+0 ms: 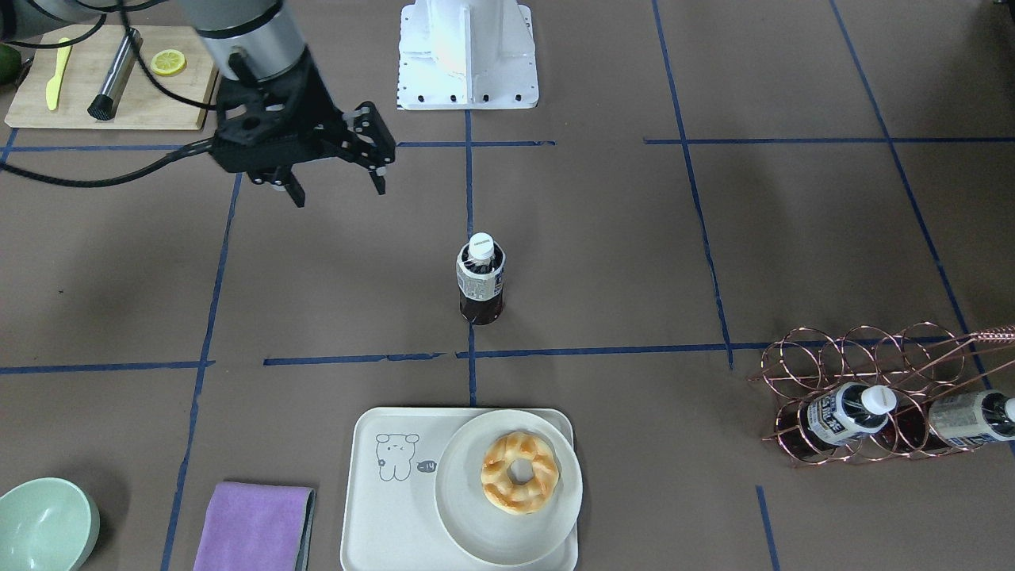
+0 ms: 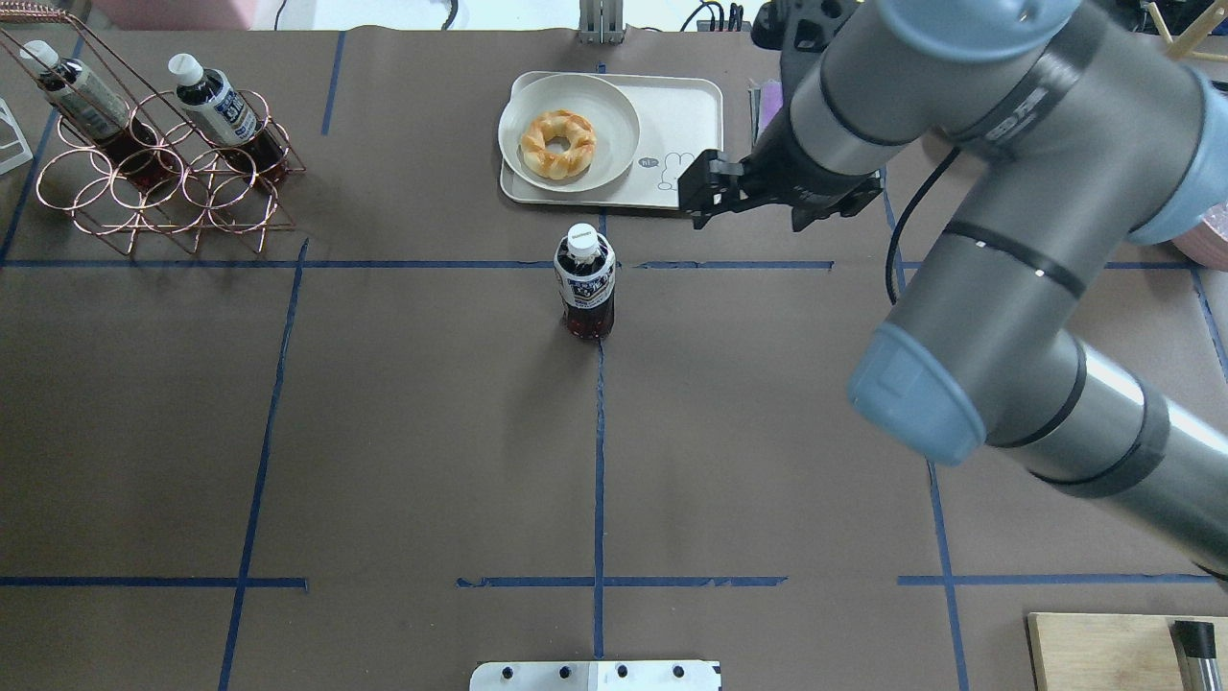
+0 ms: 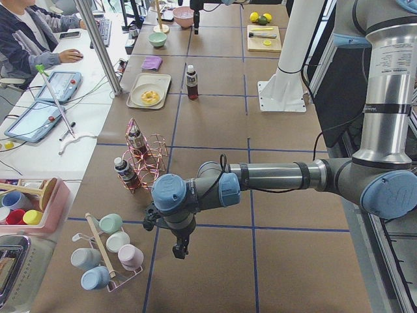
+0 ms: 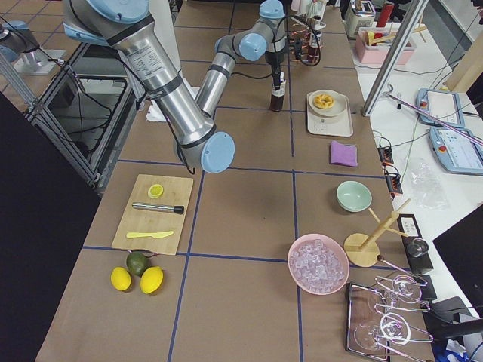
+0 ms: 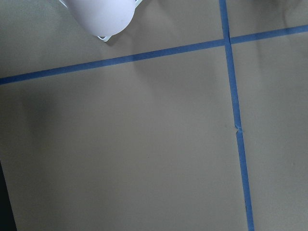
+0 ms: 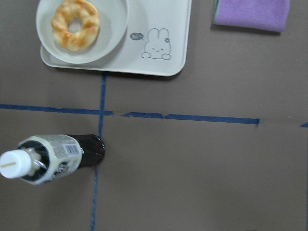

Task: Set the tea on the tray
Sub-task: 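Reach the right gripper over the tea bottle at the table center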

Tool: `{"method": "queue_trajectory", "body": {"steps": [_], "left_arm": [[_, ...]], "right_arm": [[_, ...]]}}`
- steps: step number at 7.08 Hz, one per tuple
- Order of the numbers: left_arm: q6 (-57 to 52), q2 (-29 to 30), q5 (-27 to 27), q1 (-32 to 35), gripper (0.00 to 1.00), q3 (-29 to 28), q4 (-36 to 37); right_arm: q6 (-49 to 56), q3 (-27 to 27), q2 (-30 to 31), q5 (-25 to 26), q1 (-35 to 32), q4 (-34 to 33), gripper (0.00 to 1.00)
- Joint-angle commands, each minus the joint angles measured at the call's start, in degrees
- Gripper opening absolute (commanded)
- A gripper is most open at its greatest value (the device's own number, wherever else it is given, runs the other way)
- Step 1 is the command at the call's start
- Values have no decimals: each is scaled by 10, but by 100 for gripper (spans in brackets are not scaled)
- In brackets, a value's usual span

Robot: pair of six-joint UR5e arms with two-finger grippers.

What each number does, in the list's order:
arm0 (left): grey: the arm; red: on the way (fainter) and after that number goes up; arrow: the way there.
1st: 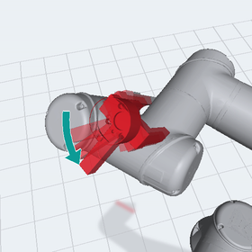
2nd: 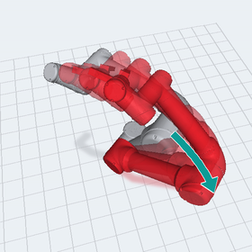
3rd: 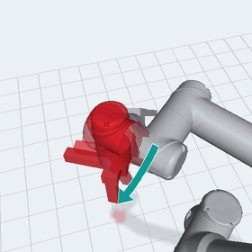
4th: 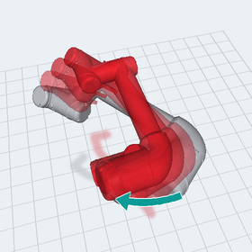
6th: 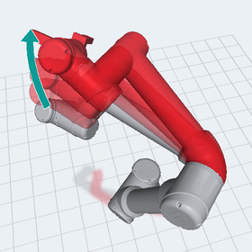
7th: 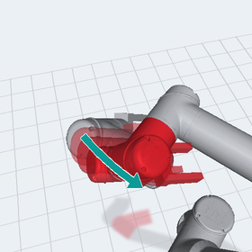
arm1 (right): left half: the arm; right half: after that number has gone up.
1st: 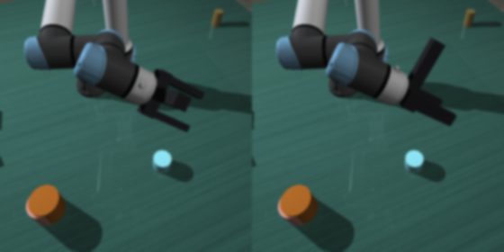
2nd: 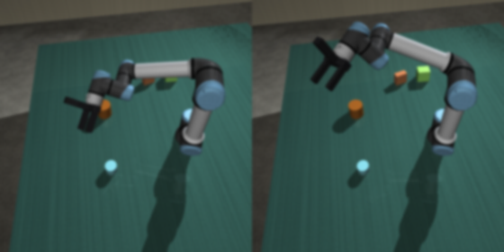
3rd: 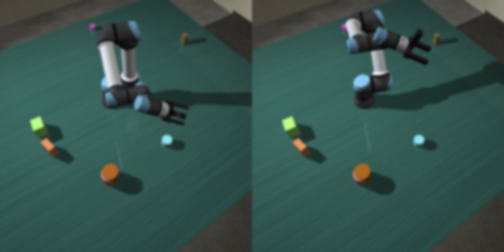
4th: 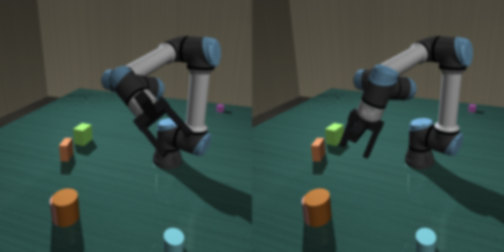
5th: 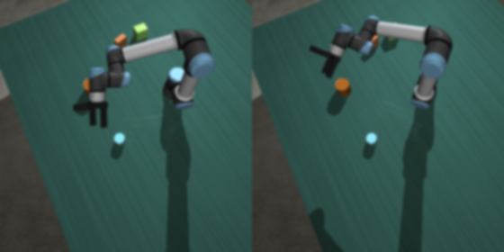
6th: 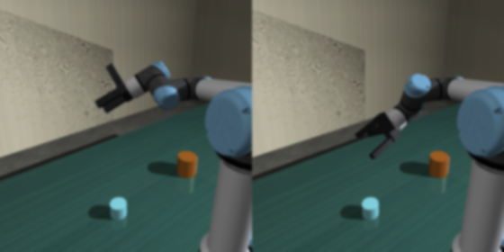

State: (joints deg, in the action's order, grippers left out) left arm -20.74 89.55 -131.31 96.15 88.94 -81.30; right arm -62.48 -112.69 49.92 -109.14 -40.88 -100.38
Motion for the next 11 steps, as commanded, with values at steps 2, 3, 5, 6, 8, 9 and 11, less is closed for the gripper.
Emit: {"method": "queue_trajectory", "body": {"steps": [2,3,5,6,8,9,11], "left_arm": [[1,0,0,0,100,0,0],[1,0,0,0,100,0,0],[1,1,0,0,100,-1,0],[1,0,0,0,100,-1,0],[1,1,-1,0,100,-5,0],[1,0,-1,0,100,-5,0],[1,1,-1,0,100,-4,0]], "right_arm": [[-36,106,-91,86,69,13,99],[-34,144,-116,86,72,13,98],[-20,178,-136,76,73,12,92],[8,179,-136,76,72,11,88],[45,192,-163,78,71,-36,85],[51,207,-170,79,70,-36,84],[54,240,-190,80,68,-32,83]]}}
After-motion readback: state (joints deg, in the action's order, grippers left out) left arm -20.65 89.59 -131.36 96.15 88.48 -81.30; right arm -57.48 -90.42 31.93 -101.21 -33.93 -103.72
